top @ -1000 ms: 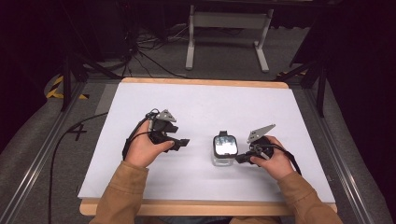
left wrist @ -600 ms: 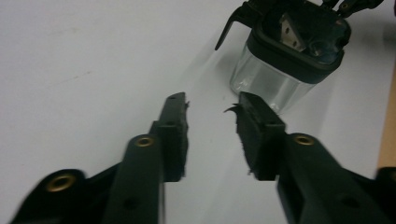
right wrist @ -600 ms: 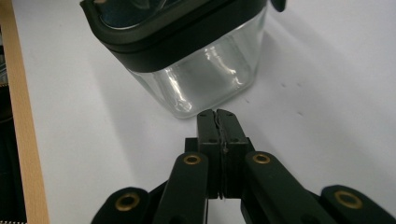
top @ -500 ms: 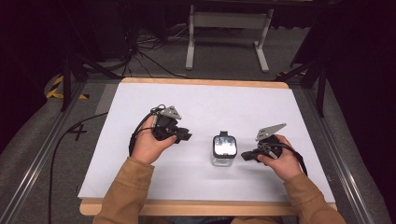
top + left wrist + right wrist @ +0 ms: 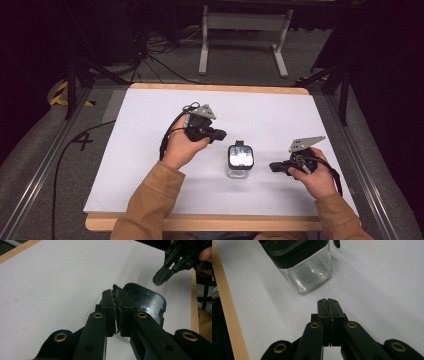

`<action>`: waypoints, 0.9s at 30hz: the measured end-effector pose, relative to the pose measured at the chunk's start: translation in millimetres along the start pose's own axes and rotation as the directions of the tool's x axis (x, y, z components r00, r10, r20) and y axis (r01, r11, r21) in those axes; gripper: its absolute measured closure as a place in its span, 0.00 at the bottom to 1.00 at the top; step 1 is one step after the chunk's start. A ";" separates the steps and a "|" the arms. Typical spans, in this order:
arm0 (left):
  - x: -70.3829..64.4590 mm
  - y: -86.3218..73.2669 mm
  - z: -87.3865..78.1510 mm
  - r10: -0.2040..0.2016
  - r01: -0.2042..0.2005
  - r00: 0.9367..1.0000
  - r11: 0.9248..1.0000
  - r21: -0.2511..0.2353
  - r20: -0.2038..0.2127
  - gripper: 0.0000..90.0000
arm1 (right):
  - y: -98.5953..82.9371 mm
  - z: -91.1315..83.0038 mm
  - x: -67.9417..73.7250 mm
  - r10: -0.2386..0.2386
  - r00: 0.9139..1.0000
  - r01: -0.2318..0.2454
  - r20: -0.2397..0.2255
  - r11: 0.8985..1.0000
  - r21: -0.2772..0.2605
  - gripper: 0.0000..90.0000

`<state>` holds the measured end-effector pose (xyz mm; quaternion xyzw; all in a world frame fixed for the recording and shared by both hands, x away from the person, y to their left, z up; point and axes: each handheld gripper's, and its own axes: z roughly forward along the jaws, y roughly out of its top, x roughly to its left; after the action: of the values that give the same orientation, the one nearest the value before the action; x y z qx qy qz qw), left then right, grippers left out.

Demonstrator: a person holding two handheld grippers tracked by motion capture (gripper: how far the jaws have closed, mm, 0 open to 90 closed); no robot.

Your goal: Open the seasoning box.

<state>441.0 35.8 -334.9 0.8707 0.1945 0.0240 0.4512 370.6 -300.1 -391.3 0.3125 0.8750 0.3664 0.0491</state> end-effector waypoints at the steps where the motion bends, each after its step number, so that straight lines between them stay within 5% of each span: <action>1: 0.7 2.3 3.4 0.007 -0.007 1.000 1.000 0.001 0.005 0.96 | -1.2 -0.5 0.6 0.000 1.000 0.000 0.004 1.000 0.001 1.00; 15: 10.3 16.5 49.6 0.007 -0.010 0.997 0.999 0.048 0.071 0.95 | -18.4 -13.9 5.8 0.045 0.999 -0.044 0.019 0.999 -0.031 1.00; 27: 11.9 12.2 59.4 -0.011 0.006 0.998 0.997 0.081 0.056 0.95 | -17.8 -11.2 6.4 0.032 0.999 -0.031 0.012 0.999 -0.032 1.00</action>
<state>468.9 -12.4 -361.9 0.8876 0.1861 -0.0105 0.4212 352.9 -312.7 -394.2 0.3279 0.8637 0.3790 0.0539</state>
